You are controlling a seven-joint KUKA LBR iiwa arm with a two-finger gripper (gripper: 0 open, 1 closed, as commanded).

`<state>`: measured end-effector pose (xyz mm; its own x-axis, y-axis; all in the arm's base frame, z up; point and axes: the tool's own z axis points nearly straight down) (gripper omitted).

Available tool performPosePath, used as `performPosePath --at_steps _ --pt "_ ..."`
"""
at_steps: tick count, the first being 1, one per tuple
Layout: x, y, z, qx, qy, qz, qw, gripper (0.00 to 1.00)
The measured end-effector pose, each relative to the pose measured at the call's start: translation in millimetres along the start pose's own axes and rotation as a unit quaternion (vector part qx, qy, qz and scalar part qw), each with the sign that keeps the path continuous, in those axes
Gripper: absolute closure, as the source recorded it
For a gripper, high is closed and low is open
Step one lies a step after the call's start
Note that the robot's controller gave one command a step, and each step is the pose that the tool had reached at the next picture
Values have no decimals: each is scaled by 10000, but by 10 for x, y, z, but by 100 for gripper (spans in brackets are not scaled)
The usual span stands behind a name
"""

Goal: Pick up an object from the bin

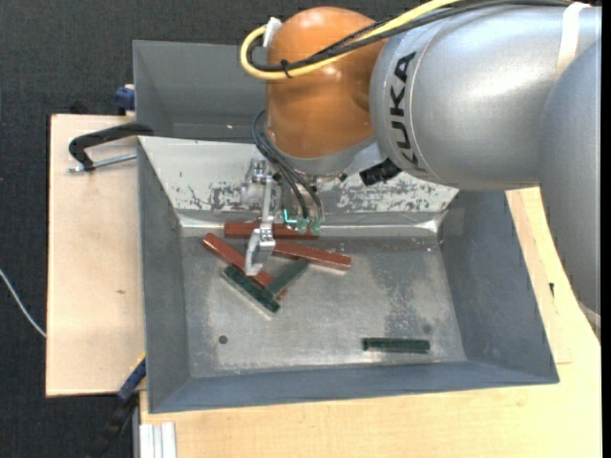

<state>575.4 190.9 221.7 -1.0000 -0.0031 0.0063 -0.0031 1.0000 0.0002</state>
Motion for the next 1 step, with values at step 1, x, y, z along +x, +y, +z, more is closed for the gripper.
performPosePath --at_steps 1 --pt "-18 -9 -46 -9 -41 12 10000 0"
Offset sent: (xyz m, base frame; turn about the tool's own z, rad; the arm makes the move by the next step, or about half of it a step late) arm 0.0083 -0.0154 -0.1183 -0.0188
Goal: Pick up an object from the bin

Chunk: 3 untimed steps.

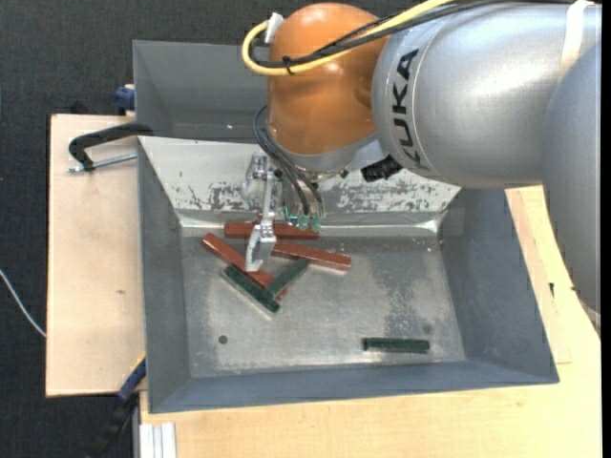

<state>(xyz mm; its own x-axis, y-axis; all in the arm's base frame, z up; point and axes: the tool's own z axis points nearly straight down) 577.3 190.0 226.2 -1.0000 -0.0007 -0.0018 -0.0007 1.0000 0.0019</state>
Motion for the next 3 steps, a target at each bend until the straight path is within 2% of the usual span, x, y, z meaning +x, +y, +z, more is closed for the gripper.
performPosePath --at_steps 1,2,3 --pt "-44 -52 526 -9 -29 -56 10000 0" --pt "25 -68 1491 -17 -5 308 9995 100" --pt "24 -68 1491 -18 -5 308 9995 100"
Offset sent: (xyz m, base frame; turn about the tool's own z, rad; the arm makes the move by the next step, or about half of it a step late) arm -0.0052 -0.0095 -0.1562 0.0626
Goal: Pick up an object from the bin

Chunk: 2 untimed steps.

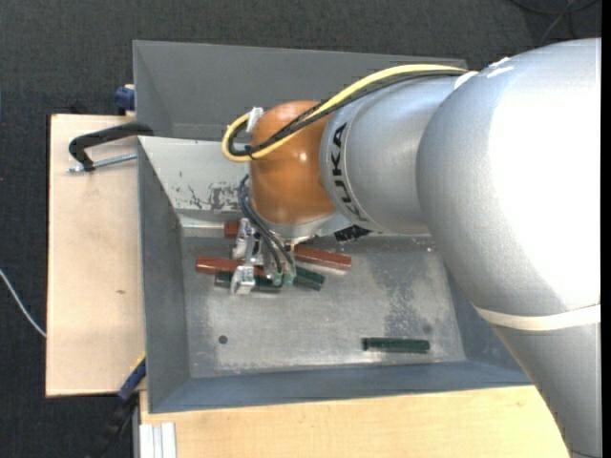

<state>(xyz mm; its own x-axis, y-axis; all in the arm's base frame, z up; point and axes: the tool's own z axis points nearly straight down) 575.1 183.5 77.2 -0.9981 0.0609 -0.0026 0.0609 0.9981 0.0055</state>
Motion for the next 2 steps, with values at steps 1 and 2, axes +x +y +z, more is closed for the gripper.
performPosePath --at_steps 1,2 --pt "19 55 -1201 14 -3 146 9999 100" --pt "20 54 -1200 14 -2 149 9999 100"
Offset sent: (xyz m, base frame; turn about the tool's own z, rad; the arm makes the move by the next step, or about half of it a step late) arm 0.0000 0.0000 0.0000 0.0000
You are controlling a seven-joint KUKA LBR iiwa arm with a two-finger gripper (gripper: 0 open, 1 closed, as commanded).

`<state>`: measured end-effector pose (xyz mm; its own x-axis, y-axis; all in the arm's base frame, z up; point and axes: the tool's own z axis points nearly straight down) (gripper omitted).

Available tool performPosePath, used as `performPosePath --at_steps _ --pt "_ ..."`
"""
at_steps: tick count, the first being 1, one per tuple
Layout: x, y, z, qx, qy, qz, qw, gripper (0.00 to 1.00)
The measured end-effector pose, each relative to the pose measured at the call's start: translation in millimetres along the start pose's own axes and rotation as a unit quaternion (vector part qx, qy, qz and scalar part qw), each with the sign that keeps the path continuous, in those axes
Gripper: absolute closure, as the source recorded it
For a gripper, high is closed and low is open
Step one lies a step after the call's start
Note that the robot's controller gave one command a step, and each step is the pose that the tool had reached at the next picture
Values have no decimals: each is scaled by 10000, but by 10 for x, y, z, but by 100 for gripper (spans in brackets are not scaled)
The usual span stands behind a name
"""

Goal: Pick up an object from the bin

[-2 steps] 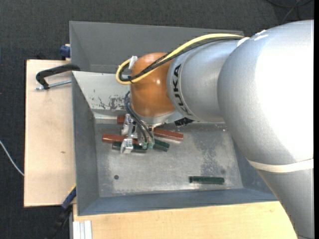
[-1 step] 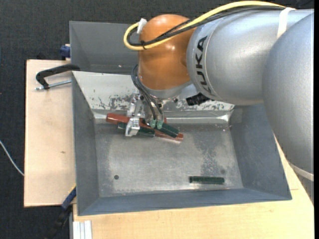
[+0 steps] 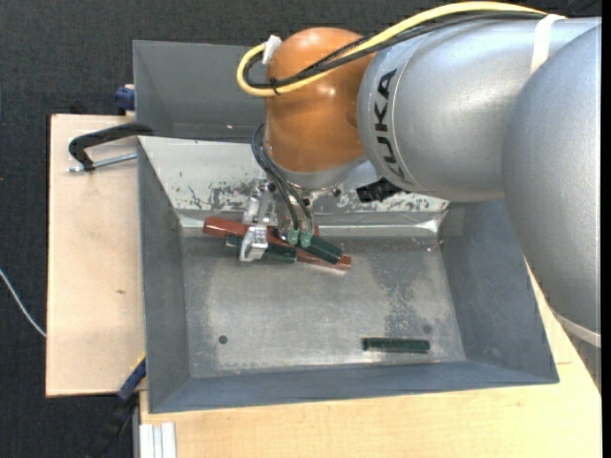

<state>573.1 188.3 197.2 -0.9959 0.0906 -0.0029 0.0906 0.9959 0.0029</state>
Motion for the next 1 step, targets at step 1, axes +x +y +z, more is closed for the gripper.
performPosePath --at_steps 1 --pt "18 -67 -303 8 16 -466 9989 100"
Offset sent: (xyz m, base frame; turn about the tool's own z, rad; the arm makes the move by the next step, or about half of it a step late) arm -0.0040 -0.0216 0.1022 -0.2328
